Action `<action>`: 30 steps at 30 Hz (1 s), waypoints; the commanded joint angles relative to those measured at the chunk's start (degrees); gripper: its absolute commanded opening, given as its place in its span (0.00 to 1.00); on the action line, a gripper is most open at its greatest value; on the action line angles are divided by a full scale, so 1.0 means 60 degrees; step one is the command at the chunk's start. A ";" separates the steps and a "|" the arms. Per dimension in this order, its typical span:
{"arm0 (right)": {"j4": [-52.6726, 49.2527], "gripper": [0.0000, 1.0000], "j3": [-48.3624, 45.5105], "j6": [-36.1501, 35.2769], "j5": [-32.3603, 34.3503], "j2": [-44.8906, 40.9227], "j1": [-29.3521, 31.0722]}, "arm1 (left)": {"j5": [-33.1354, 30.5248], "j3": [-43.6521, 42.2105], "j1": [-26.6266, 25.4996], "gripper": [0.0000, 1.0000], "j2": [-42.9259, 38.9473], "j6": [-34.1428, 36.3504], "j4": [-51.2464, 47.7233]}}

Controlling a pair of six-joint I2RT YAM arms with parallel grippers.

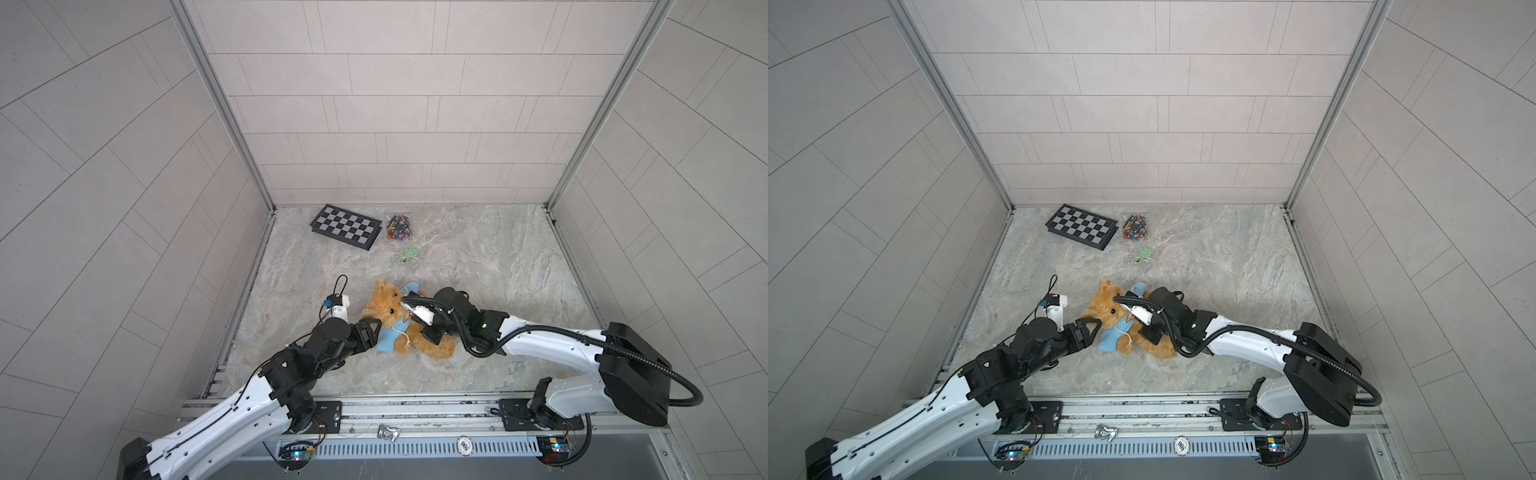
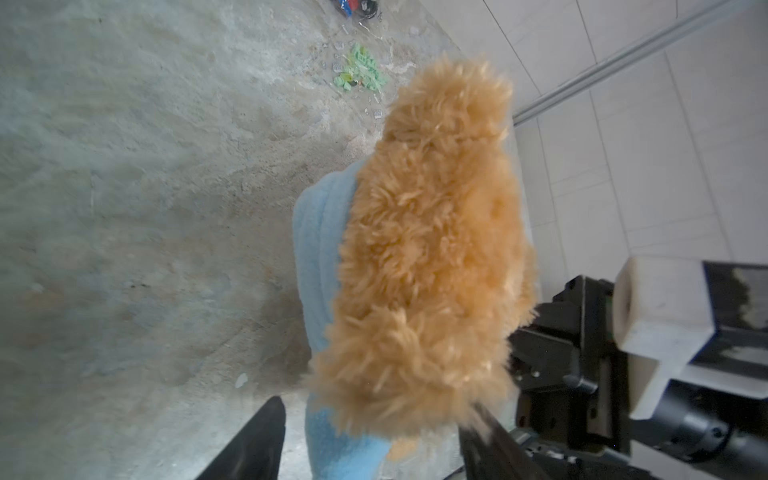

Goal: Dress the teddy bear

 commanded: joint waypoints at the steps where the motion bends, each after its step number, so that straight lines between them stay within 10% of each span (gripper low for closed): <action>1: -0.0622 0.00 0.0201 -0.0772 -0.0408 -0.0269 0.0006 | 0.0219 0.0560 -0.0179 0.72 0.0024 0.1997 -0.1008; 13: -0.1793 0.00 0.0861 -0.2382 -0.1979 -0.0273 -0.0655 | 0.0642 0.1556 -0.0516 0.63 0.1321 0.5621 -0.0961; 25: -0.2680 0.00 0.1550 -0.3441 -0.3222 0.0064 -0.0990 | 0.0601 0.1382 -0.0518 0.63 0.2312 0.5513 0.0155; 30: -0.2724 0.00 0.1609 -0.3523 -0.3166 0.0109 -0.1002 | 0.0730 0.1262 -0.0521 0.15 0.2695 0.5029 0.1067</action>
